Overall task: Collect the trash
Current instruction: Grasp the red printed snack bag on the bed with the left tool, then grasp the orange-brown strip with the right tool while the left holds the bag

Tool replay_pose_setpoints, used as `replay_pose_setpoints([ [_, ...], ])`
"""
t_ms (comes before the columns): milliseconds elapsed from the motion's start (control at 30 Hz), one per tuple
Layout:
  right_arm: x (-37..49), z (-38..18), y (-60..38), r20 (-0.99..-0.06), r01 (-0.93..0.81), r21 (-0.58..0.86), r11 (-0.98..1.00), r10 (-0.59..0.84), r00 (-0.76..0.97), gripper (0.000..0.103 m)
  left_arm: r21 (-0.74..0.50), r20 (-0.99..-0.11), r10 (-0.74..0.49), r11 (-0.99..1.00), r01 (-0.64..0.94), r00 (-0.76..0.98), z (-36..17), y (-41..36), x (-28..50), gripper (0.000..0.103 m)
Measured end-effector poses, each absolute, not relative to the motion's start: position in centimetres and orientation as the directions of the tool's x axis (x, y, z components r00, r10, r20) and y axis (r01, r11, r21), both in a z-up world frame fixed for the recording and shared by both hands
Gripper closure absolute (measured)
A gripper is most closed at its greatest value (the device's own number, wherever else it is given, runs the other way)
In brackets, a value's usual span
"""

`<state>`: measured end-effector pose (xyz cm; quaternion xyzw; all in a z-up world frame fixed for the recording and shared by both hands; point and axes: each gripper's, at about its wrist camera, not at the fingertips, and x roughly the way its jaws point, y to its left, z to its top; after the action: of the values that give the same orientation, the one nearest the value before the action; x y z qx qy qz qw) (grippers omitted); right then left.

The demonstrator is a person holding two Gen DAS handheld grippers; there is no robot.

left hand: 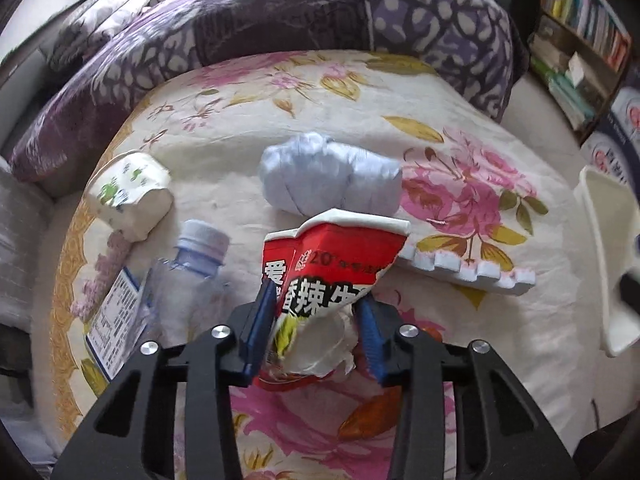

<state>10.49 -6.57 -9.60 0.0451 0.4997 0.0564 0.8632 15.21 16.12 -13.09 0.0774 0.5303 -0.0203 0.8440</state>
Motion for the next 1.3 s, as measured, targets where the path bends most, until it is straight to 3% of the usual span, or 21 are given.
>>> replay_pose_setpoints([
  [267, 10.3, -12.0, 0.1, -0.875, -0.163, 0.2, 0.966, 0.251, 0.413, 0.007, 0.005, -0.841, 0.001, 1.0, 0.006, 0.541, -8.4, 20.0, 12.7, 0.065],
  [633, 9.7, -13.8, 7.7, -0.867, -0.326, 0.132, 0.936, 0.269, 0.421, 0.012, -0.162, -0.766, -0.056, 0.981, -0.109, 0.64, -4.0, 24.6, 10.6, 0.065],
  [733, 9.9, -14.2, 8.5, -0.869, -0.337, 0.147, 0.93, 0.284, 0.406, 0.02, -0.17, -0.765, -0.061, 0.979, -0.109, 0.642, -4.0, 24.8, 10.6, 0.065],
  [900, 10.0, -15.2, 9.4, -0.876, -0.36, 0.142, 0.922, 0.287, 0.389, 0.06, -0.175, -0.768, -0.061, 0.978, -0.117, 0.638, -4.2, 25.2, 10.4, 0.064],
  [933, 9.9, -15.2, 9.4, -0.873, -0.364, 0.143, 0.92, 0.291, 0.392, 0.063, -0.177, -0.768, -0.061, 0.977, -0.119, 0.638, -4.2, 25.3, 10.4, 0.064],
  [967, 10.0, -15.1, 9.3, -0.872, -0.365, 0.156, 0.918, 0.302, 0.386, 0.08, -0.18, -0.767, -0.061, 0.976, -0.124, 0.638, -4.3, 25.5, 10.4, 0.064],
  [1000, 10.1, -15.0, 9.1, -0.871, -0.364, 0.179, 0.914, 0.319, 0.374, 0.086, -0.185, -0.768, -0.06, 0.974, -0.13, 0.638, -4.3, 25.7, 10.4, 0.064],
  [1300, 9.9, -12.0, 7.0, -0.808, -0.34, 0.247, 0.908, 0.386, 0.445, 0.087, -0.221, -0.743, -0.065, 0.963, -0.152, 0.666, -3.5, 26.0, 10.1, 0.064],
])
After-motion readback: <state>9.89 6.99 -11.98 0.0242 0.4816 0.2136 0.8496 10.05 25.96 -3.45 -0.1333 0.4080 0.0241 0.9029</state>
